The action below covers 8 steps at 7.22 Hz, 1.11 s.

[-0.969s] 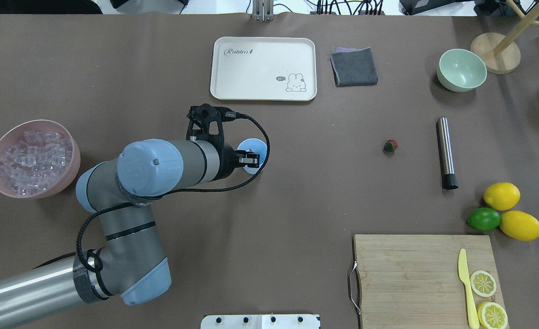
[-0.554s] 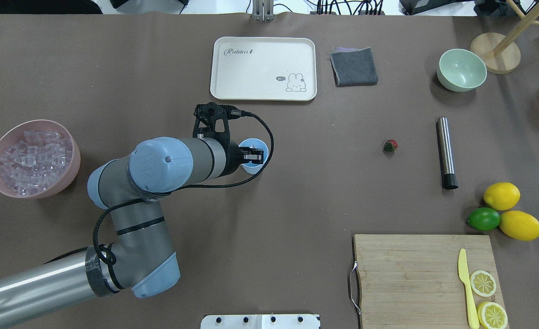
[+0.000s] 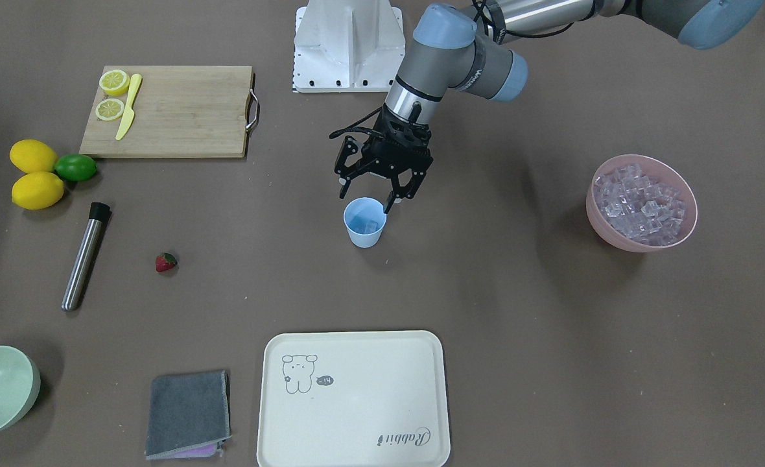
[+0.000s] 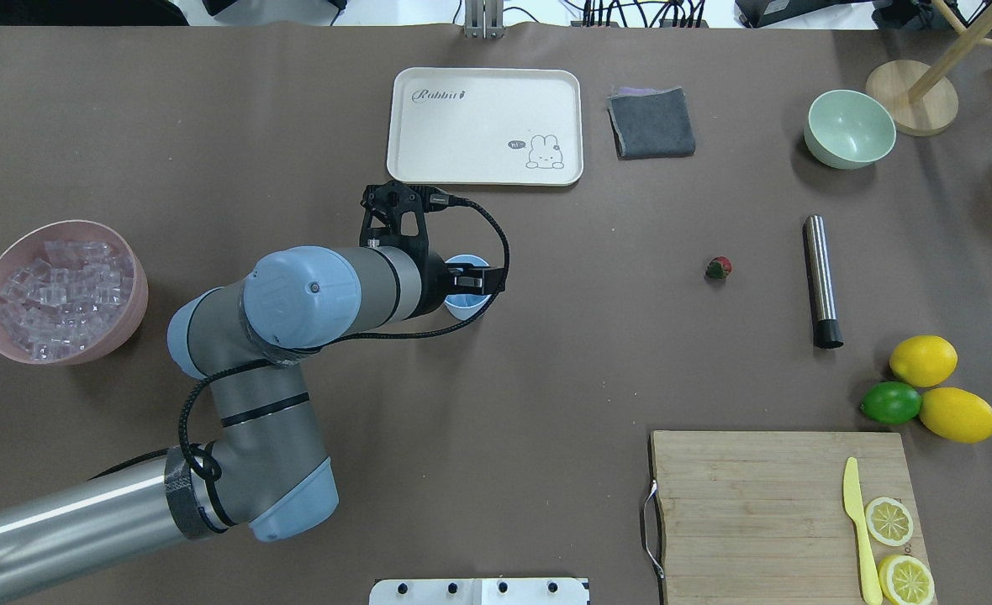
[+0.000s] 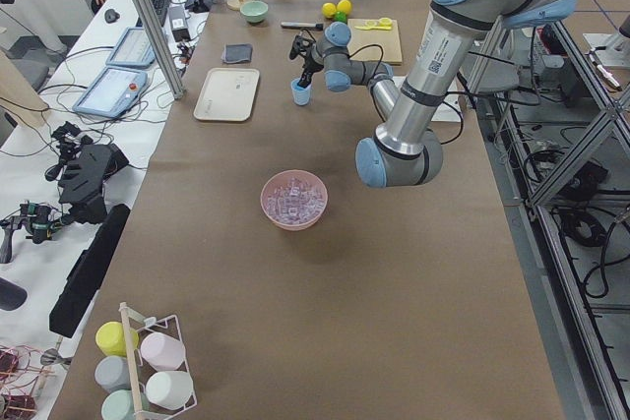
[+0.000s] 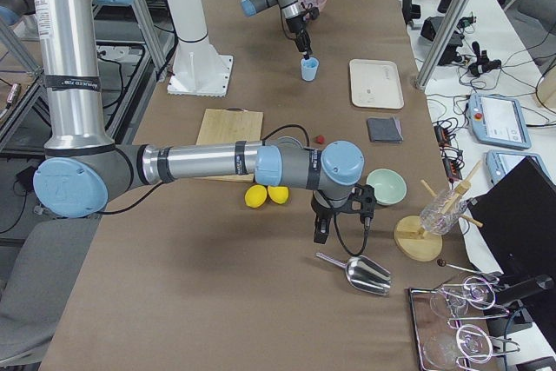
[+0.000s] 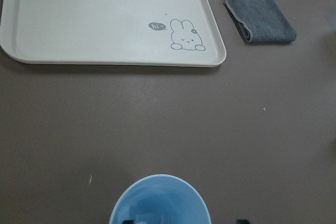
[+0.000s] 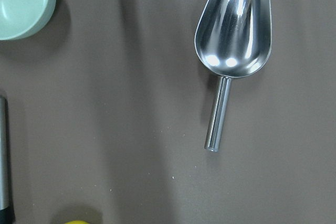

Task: Mash ice and strawberries in cup
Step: 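Open the left gripper to drop the ice cube into the cup, then return the left gripper into the pink ice bowl for another cube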

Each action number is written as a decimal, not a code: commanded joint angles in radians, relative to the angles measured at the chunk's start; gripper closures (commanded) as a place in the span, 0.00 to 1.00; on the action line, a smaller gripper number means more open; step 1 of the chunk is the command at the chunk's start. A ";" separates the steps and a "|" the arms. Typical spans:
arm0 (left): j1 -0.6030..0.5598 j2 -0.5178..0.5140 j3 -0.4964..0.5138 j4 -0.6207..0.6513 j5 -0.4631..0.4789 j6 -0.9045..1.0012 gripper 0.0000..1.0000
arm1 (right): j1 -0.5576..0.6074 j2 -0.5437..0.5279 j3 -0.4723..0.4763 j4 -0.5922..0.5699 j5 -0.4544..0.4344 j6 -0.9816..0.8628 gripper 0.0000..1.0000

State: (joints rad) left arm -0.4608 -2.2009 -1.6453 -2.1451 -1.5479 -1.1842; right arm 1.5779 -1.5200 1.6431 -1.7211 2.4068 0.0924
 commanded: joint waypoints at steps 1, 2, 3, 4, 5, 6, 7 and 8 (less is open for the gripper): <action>-0.063 0.003 -0.013 0.019 -0.067 0.011 0.03 | 0.001 0.003 0.001 0.000 0.000 0.000 0.00; -0.138 0.012 -0.039 0.118 -0.152 0.067 0.03 | 0.001 0.003 0.001 0.000 0.002 0.001 0.00; -0.165 0.082 -0.142 0.242 -0.176 0.186 0.03 | 0.001 0.003 0.001 0.000 0.002 0.001 0.00; -0.220 0.181 -0.250 0.333 -0.179 0.313 0.03 | -0.001 0.003 0.003 0.000 0.002 0.001 0.00; -0.251 0.295 -0.333 0.385 -0.214 0.378 0.03 | 0.001 -0.002 0.003 0.000 0.006 0.000 0.00; -0.306 0.426 -0.396 0.384 -0.221 0.464 0.03 | -0.001 -0.003 0.003 0.002 0.006 0.000 0.00; -0.359 0.543 -0.442 0.377 -0.272 0.568 0.03 | -0.001 -0.003 0.003 0.002 0.008 -0.002 0.00; -0.460 0.588 -0.430 0.376 -0.364 0.627 0.03 | -0.001 -0.003 0.004 0.002 0.008 -0.002 0.00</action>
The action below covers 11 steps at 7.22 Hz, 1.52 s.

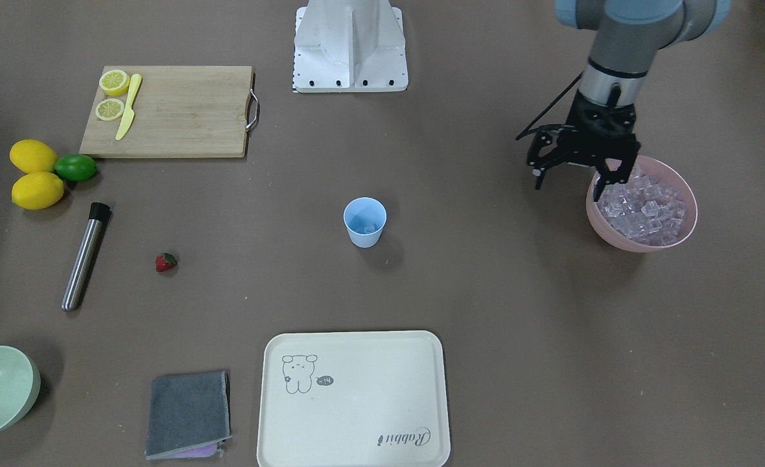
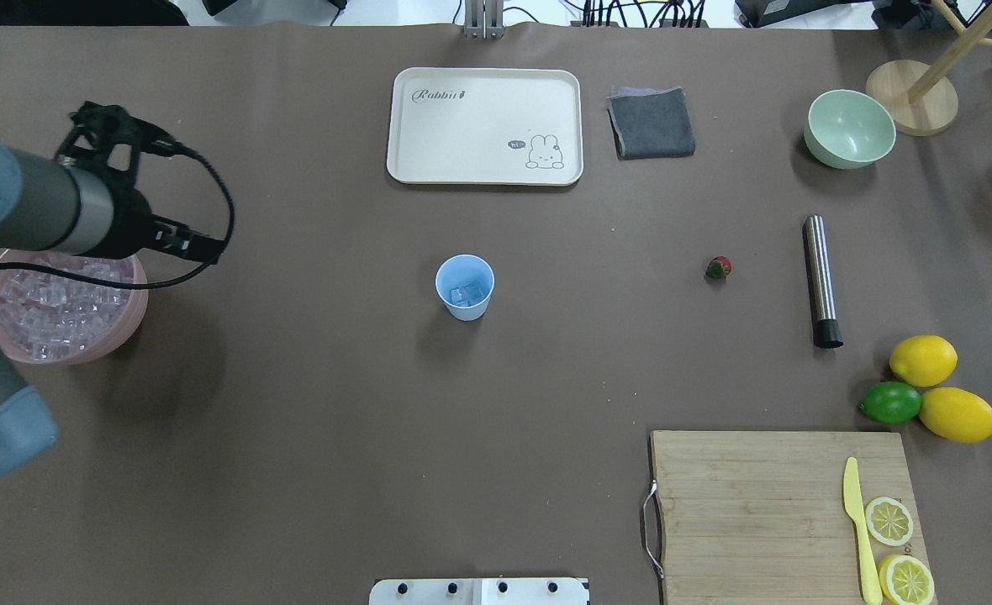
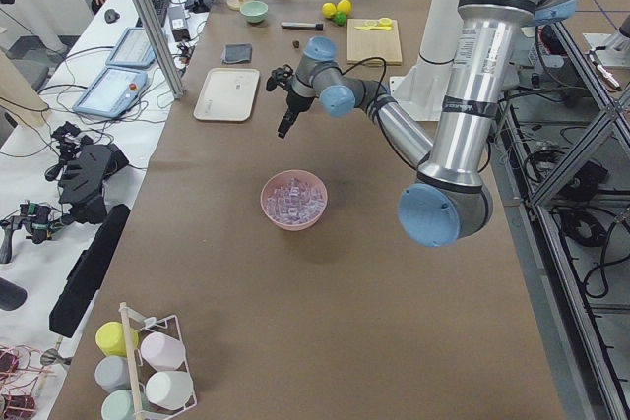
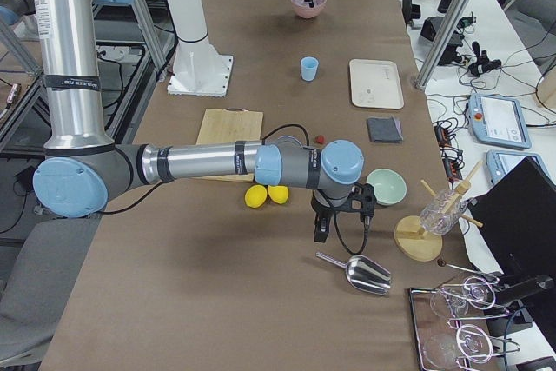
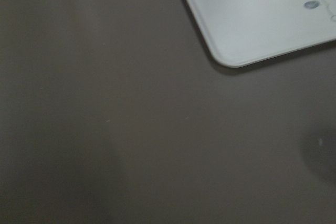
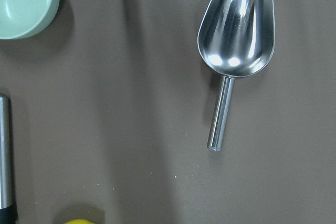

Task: Mash ice and strawberries in cup
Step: 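Return the left gripper into the pink ice bowl for another cube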

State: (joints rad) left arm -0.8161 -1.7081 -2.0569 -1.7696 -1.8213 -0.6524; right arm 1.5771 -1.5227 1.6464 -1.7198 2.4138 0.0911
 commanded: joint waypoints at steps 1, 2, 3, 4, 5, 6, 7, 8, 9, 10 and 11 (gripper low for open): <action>-0.142 0.157 -0.011 -0.013 -0.095 0.208 0.03 | 0.000 -0.001 0.003 -0.001 0.002 0.001 0.00; -0.167 0.175 0.047 -0.072 -0.099 0.198 0.03 | 0.000 -0.001 0.003 -0.001 0.002 -0.001 0.00; -0.173 0.188 0.129 -0.187 -0.102 0.121 0.03 | 0.000 -0.002 0.003 -0.001 0.002 -0.004 0.00; -0.173 0.208 0.200 -0.300 -0.102 0.056 0.03 | 0.000 -0.002 0.003 0.000 0.002 -0.005 0.00; -0.173 0.223 0.222 -0.341 -0.102 0.016 0.04 | 0.000 -0.001 0.003 0.000 0.002 -0.007 0.00; -0.173 0.237 0.210 -0.346 -0.104 -0.024 0.07 | 0.001 -0.001 0.004 0.000 0.002 -0.007 0.00; -0.173 0.240 0.207 -0.350 -0.145 -0.033 0.08 | 0.000 0.001 0.004 0.002 0.002 -0.008 0.00; -0.173 0.240 0.199 -0.350 -0.154 -0.035 0.08 | 0.001 0.004 0.004 0.002 0.002 -0.008 0.00; -0.167 0.240 0.201 -0.350 -0.154 -0.036 0.08 | 0.000 0.006 0.004 0.002 0.001 -0.007 0.00; -0.155 0.240 0.204 -0.350 -0.154 -0.064 0.09 | 0.001 0.010 0.006 0.002 0.005 -0.001 0.00; -0.131 0.237 0.204 -0.352 -0.151 -0.082 0.11 | 0.000 0.010 0.007 0.002 0.004 -0.001 0.00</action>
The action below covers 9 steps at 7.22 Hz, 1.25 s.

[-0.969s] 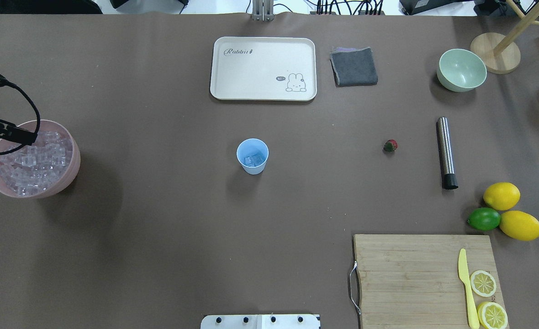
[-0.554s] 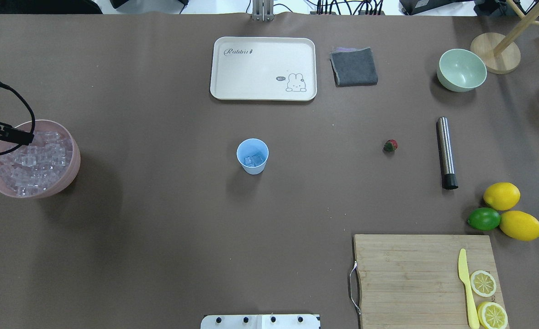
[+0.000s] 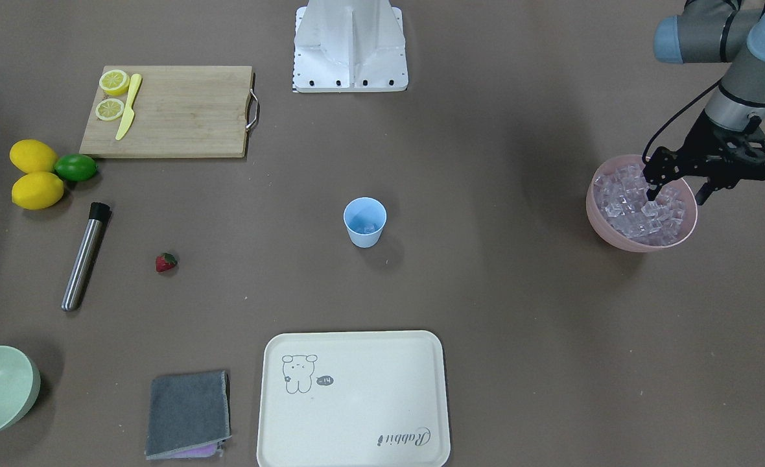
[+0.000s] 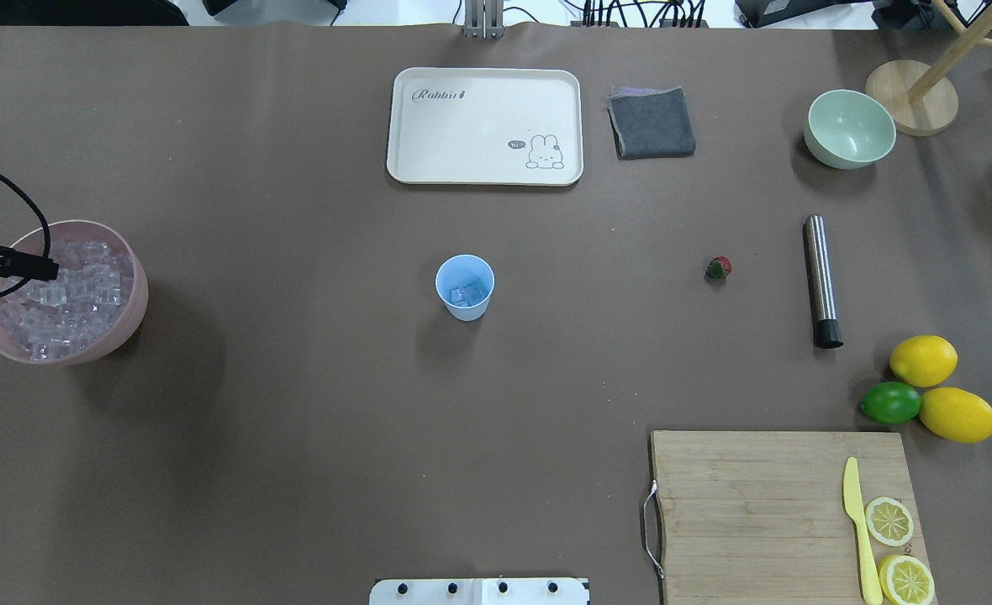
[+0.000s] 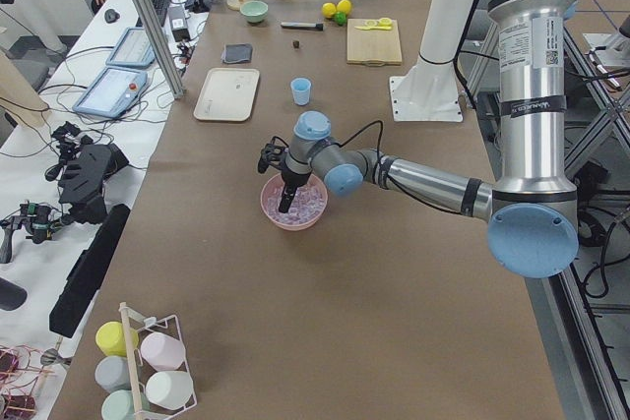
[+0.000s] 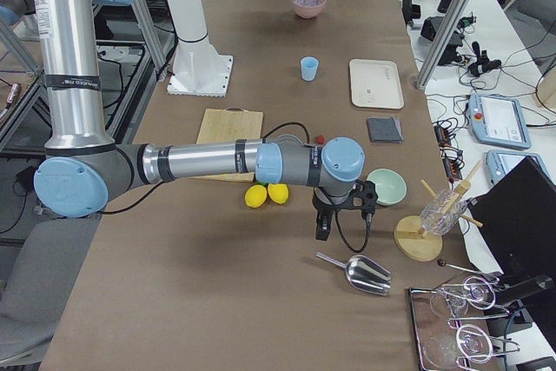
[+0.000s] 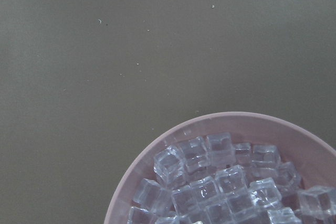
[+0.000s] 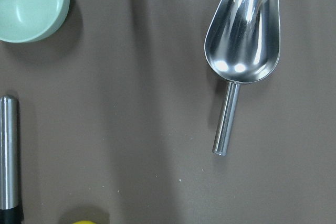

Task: Mash ice and strawberries in cup
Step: 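Return the left gripper into the pink ice bowl for another cube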

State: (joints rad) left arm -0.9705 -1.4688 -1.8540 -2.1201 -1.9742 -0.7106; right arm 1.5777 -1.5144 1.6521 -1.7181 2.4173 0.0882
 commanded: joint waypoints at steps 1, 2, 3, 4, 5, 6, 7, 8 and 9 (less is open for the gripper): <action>0.047 -0.008 0.002 0.000 0.006 -0.042 0.13 | -0.001 0.003 0.002 0.000 0.000 0.002 0.00; 0.071 -0.011 0.010 -0.001 0.009 -0.046 0.17 | -0.001 0.003 0.002 0.000 -0.001 0.002 0.00; 0.076 -0.010 0.010 -0.001 0.009 -0.046 0.19 | -0.001 0.002 0.000 0.000 0.000 0.002 0.00; 0.076 -0.001 0.010 -0.001 0.009 -0.044 0.19 | 0.001 0.000 0.000 0.000 -0.001 0.004 0.00; 0.076 0.002 0.013 -0.001 0.012 -0.041 0.20 | -0.001 0.000 0.002 0.000 -0.001 0.004 0.00; 0.076 0.002 0.024 -0.001 0.014 -0.038 0.22 | -0.001 -0.001 0.002 0.000 0.000 0.004 0.00; 0.076 0.002 0.028 -0.001 0.014 -0.037 0.22 | -0.001 -0.006 0.008 0.000 -0.001 0.004 0.00; 0.076 0.001 0.029 0.000 0.014 -0.036 0.22 | 0.001 -0.007 0.012 0.000 -0.001 0.004 0.00; 0.076 0.001 0.030 0.000 0.014 -0.030 0.23 | -0.001 -0.009 0.012 0.000 -0.001 0.002 0.00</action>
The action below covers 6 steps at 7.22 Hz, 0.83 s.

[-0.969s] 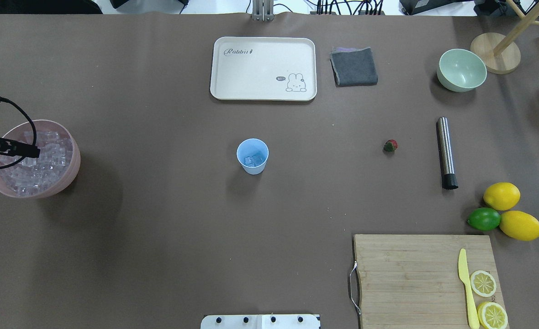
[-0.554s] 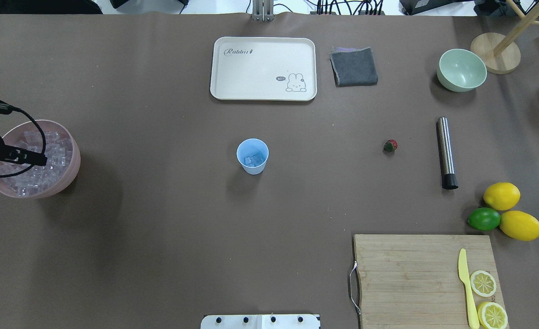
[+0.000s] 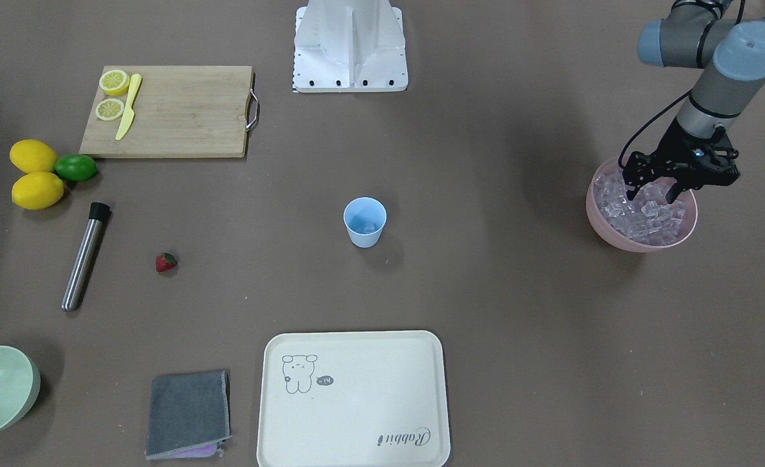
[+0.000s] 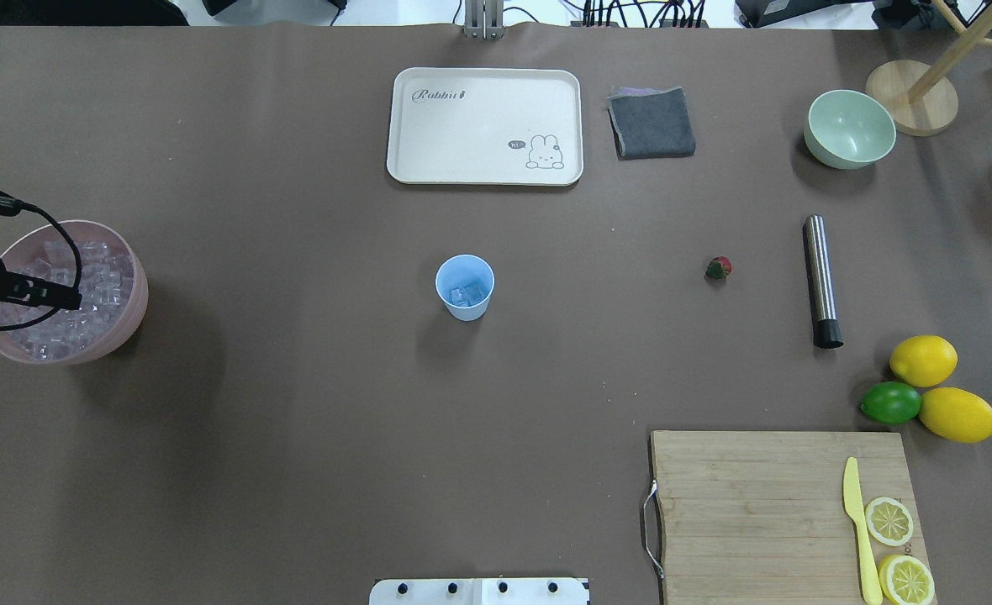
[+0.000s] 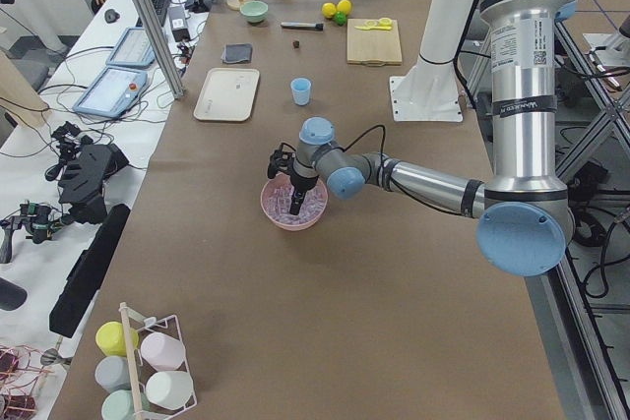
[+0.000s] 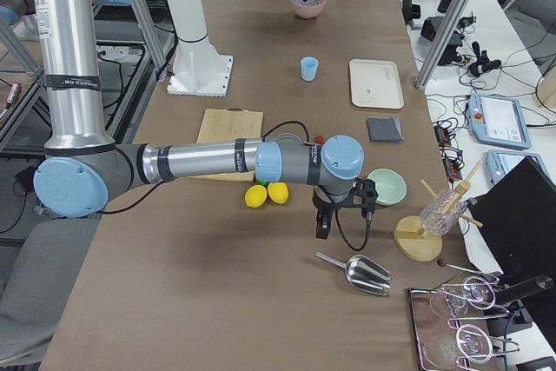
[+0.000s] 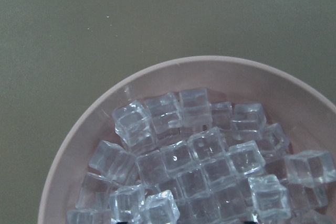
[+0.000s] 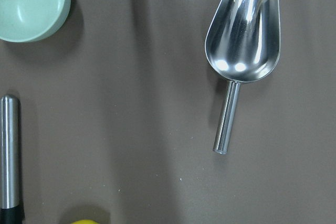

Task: Mash ice and strawberries in cup
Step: 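Return the left gripper into the pink ice bowl for another cube, then close the left gripper on an ice cube in the pink bowl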

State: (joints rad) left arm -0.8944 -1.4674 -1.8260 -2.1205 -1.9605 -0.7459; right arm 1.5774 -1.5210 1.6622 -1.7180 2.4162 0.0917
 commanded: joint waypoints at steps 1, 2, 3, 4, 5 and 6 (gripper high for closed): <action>0.000 -0.008 0.011 -0.001 0.000 0.003 0.23 | 0.001 -0.002 0.004 0.000 0.000 -0.001 0.00; 0.000 -0.014 0.028 -0.001 0.000 0.003 0.24 | 0.001 -0.004 0.004 0.000 0.000 -0.001 0.00; 0.002 -0.017 0.034 -0.001 0.000 0.003 0.24 | 0.001 -0.004 0.004 0.000 0.000 -0.001 0.00; 0.002 -0.019 0.037 -0.001 0.000 0.003 0.24 | 0.001 -0.002 0.004 0.000 0.000 -0.001 0.00; 0.002 -0.024 0.039 -0.001 0.000 0.003 0.24 | 0.001 -0.002 0.004 0.000 0.000 -0.001 0.00; 0.002 -0.024 0.043 -0.001 0.000 0.003 0.25 | 0.001 -0.002 0.004 0.000 0.000 -0.001 0.00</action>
State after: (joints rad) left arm -0.8929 -1.4891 -1.7875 -2.1215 -1.9604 -0.7424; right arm 1.5784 -1.5235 1.6658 -1.7180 2.4160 0.0905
